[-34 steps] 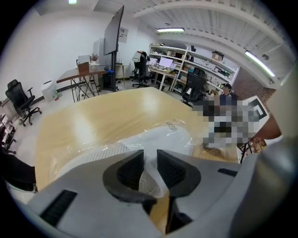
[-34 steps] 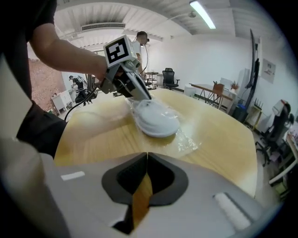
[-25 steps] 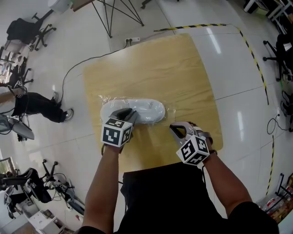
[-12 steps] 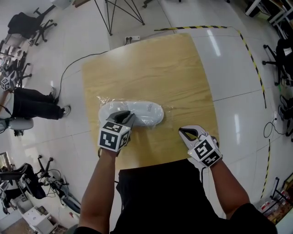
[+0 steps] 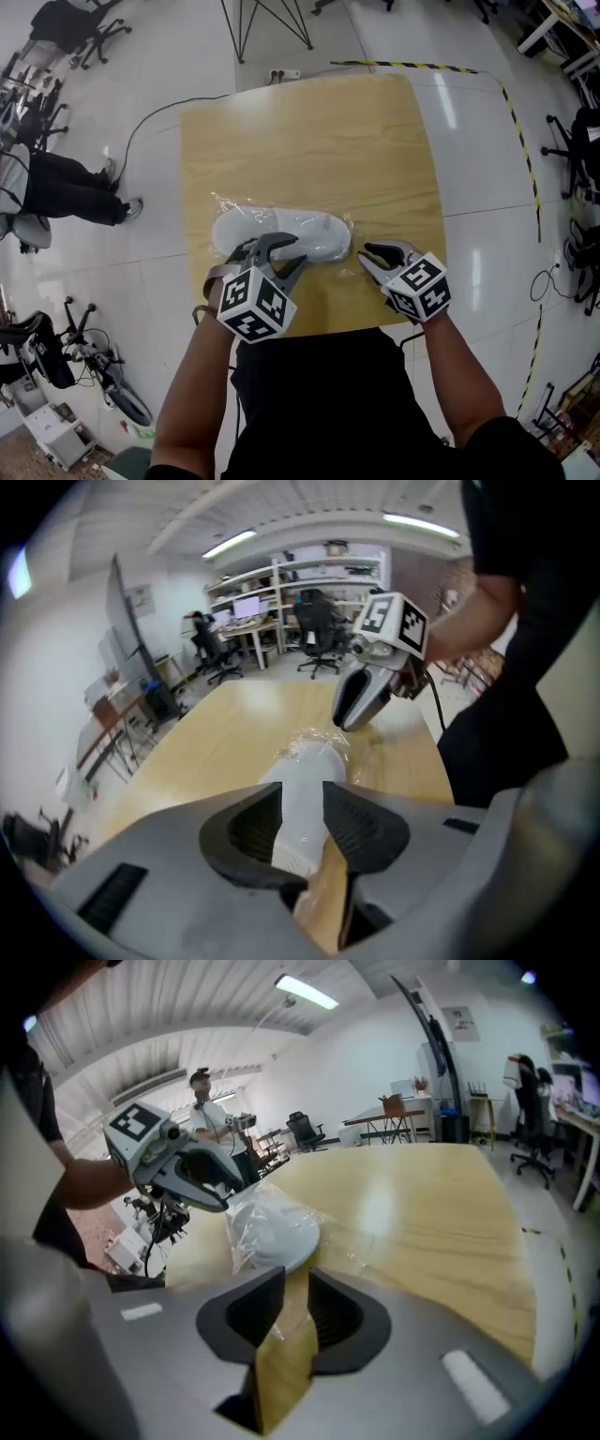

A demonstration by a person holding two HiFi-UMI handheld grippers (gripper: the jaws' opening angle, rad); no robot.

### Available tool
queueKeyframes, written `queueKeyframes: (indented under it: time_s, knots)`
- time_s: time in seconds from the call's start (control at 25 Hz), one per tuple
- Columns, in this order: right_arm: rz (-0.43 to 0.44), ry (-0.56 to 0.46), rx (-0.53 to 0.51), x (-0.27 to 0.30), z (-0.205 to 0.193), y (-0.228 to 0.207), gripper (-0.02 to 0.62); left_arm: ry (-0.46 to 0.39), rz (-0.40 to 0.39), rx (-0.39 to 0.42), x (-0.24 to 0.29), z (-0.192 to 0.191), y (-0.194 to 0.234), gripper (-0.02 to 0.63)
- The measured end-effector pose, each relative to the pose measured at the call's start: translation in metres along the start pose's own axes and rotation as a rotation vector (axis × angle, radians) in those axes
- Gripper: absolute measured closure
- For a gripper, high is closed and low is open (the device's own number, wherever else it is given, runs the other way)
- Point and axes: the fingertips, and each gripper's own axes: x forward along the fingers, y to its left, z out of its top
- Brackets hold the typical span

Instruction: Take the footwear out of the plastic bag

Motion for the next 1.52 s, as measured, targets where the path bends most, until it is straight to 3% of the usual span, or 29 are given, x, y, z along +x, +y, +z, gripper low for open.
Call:
queueKeyframes:
  time_s: [0.08,0.16,0.32,0.48,0.68,0.84,1.2,1.4,1.52]
  knots:
    - [0.013,0.023,-0.025,0.006,-0.001,0.002,0.504,0.058,-0.031,0.177,0.006,-0.007,0.002,0.452]
    - [0.039,0.015,0.035,0.013,0.003,0.000,0.495,0.128,-0.093,0.284,0.016,-0.021,0.005,0.433]
    - [0.104,-0.008,0.226,0.027,0.013,-0.001,0.455,0.235,-0.213,0.340,0.025,-0.041,0.011,0.440]
    - [0.081,0.031,0.305,0.039,0.010,-0.001,0.440,0.263,-0.257,0.366,0.030,-0.045,0.008,0.453]
    - [0.064,0.041,0.310,0.046,0.010,0.003,0.485,0.241,-0.235,0.351,0.033,-0.047,0.005,0.471]
    - [0.074,0.005,0.288,0.042,0.015,0.002,0.496,0.205,-0.177,0.303,0.027,-0.045,0.010,0.532]
    - [0.044,-0.024,0.241,0.025,0.015,-0.007,0.516,0.172,-0.120,0.243,0.024,-0.049,0.008,0.540]
    - [-0.023,-0.045,0.235,0.014,0.014,-0.021,0.594,0.203,-0.095,0.241,0.022,-0.055,0.012,0.545]
    - [0.031,-0.054,0.277,0.013,0.013,-0.016,0.594,0.197,-0.063,0.205,0.017,-0.059,0.012,0.549]
